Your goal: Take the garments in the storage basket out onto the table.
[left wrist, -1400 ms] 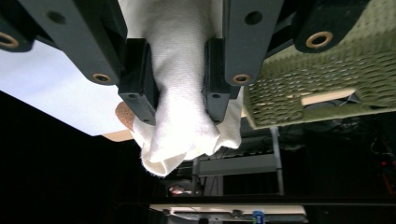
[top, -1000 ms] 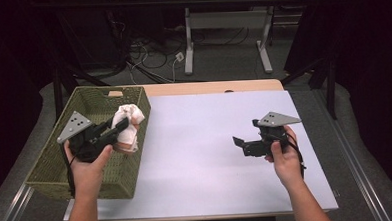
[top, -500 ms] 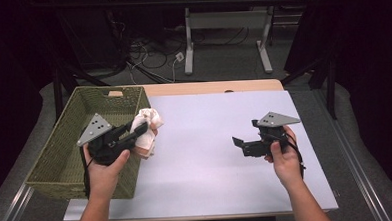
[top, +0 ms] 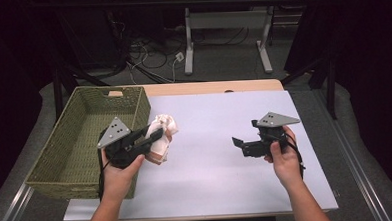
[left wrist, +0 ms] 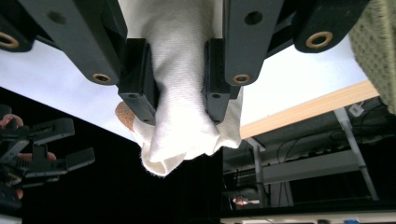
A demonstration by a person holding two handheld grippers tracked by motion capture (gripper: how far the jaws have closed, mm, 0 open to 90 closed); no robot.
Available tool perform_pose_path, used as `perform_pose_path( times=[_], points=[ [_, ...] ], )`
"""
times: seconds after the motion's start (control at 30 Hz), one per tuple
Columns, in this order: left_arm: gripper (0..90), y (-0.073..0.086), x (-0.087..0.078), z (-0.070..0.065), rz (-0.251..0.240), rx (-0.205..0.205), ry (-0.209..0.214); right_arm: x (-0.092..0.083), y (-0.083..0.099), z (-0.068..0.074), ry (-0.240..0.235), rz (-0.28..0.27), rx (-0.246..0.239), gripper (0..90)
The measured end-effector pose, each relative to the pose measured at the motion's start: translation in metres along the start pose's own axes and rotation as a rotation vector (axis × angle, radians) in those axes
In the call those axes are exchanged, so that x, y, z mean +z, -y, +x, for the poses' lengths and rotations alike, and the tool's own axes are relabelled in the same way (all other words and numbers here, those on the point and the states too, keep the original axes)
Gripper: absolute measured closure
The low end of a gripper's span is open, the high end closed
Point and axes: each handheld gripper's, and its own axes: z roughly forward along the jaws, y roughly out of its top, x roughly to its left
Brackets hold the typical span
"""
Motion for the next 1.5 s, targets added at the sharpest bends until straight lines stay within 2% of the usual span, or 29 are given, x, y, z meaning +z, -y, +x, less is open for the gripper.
perform_pose_path(
  times=[0.33, 0.53, 0.73, 1.03, 1.17, 1.23, 1.27, 1.5],
  points=[
    [68.9, 0.012, 0.024, -0.012, 0.056, 0.008, 0.04, 0.001, 0.0, 0.001, -0.004, -0.005, 0.002, 10.0],
    [68.8, 0.023, 0.041, -0.02, 0.104, 0.002, 0.071, 0.001, 0.0, 0.001, -0.004, -0.006, 0.002, 10.0],
    [68.8, 0.036, 0.058, -0.026, 0.15, 0.015, 0.088, 0.001, 0.0, 0.001, -0.005, -0.002, 0.001, 10.1],
    [68.8, 0.054, 0.075, -0.026, 0.198, 0.006, 0.093, 0.002, 0.0, 0.001, -0.006, -0.005, -0.003, 10.1],
    [68.7, 0.062, 0.081, -0.025, 0.215, -0.013, 0.098, 0.001, 0.0, 0.001, -0.006, -0.003, -0.002, 10.1],
    [68.7, 0.064, 0.083, -0.024, 0.231, -0.008, 0.101, 0.001, 0.0, 0.001, -0.006, -0.003, -0.002, 10.1],
    [68.8, 0.066, 0.085, -0.025, 0.233, -0.02, 0.1, 0.001, 0.0, 0.001, -0.007, -0.001, -0.002, 10.1],
    [68.5, 0.077, 0.095, -0.025, 0.268, -0.023, 0.104, 0.001, 0.0, 0.001, -0.007, -0.001, -0.002, 10.1]
  ],
)
